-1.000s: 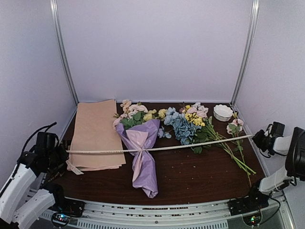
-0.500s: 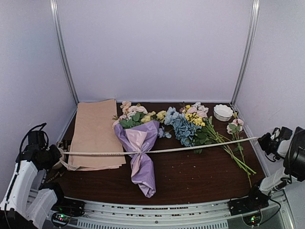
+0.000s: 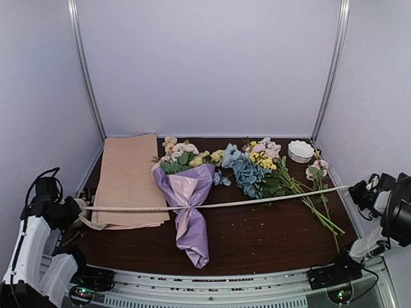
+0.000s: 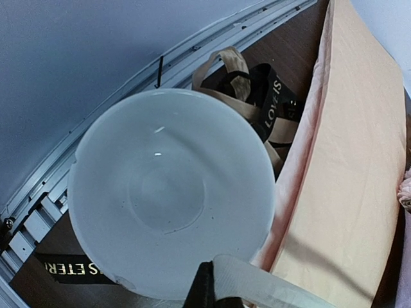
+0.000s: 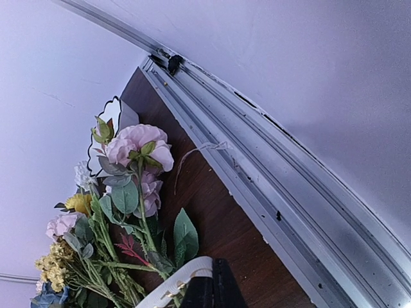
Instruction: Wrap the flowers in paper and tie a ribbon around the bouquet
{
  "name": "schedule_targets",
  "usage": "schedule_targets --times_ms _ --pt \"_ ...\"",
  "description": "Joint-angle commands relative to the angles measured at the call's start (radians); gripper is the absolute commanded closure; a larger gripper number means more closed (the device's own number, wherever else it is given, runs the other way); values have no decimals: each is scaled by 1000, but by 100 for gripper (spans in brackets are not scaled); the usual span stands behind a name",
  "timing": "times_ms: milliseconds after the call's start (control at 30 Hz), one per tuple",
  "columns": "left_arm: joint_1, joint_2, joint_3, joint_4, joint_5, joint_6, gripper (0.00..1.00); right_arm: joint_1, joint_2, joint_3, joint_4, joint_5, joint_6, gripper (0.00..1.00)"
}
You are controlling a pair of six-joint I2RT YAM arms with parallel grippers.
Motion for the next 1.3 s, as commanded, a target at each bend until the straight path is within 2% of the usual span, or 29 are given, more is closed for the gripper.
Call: schedule_targets --times_ms 0,267,400,633,767,900,1000,1133,1200,1267 --pt "73 -19 37 99 -225 -14 100 -143 6 11 160 349 121 100" --pt "80 -26 30 124 -184 5 100 -116 -16 2 176 318 121 100" --pt "33 -53 -3 232 -1 36 100 142 -94 65 76 382 4 100" --pt "-373 -180 30 241 -166 23 100 515 -228 146 -55 473 -61 100" --pt "-526 -179 63 305 -168 49 100 737 -257 236 -124 505 -113 100" --pt "-692 -142 142 378 -182 104 100 924 -270 366 -209 409 -220 100" --pt "-887 -80 243 439 -225 222 100 1097 -270 481 -350 355 -346 100" --pt "-1120 89 411 463 -272 384 100 1368 -262 451 -397 398 -375 100" --pt "-1235 179 503 460 -307 475 100 1489 -226 427 -462 406 -386 87" --pt "-1339 253 599 460 -320 574 100 1577 -194 413 -553 457 -404 66"
